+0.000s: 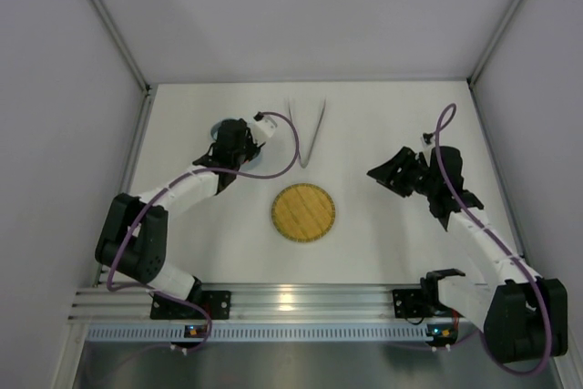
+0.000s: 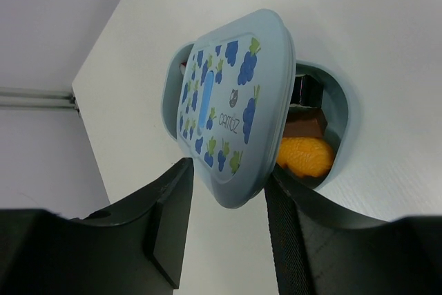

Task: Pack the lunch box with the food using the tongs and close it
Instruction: Close the box lid on the packing box.

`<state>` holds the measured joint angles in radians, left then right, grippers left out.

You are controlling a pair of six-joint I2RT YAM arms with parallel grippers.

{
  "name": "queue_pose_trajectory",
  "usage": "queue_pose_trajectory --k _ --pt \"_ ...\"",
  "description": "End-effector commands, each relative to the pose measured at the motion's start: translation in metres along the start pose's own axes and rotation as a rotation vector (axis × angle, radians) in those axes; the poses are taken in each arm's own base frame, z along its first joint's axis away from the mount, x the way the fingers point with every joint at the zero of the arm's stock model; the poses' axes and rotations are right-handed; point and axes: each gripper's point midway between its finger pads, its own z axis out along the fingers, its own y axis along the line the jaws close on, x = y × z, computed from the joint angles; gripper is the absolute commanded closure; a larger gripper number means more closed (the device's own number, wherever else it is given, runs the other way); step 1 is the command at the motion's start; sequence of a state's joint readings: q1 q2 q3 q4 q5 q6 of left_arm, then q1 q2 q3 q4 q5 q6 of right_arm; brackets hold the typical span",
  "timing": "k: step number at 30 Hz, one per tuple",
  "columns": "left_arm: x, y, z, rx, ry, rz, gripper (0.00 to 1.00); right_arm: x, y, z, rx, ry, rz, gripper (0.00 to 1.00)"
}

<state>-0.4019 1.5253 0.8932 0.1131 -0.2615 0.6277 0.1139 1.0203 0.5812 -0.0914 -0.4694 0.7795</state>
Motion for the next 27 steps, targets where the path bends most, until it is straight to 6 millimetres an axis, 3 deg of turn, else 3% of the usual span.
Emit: queue_pose_trajectory --k 1,15,27 --pt "-0.016 0.006 -0.003 0.025 0.0 -0.062 0.5 0.005 0.005 -0.004 -0.018 0.004 -0.03 0.52" --pt "-0.001 -0.013 -0.005 0.134 0.117 -0.079 0.5 0.01 0.006 -0.013 -0.012 0.008 -0.045 0.51" --pt "-0.002 -0.011 -0.013 0.15 0.162 -0.112 0.49 0.015 0.0 -0.013 -0.005 0.016 -0.043 0.51"
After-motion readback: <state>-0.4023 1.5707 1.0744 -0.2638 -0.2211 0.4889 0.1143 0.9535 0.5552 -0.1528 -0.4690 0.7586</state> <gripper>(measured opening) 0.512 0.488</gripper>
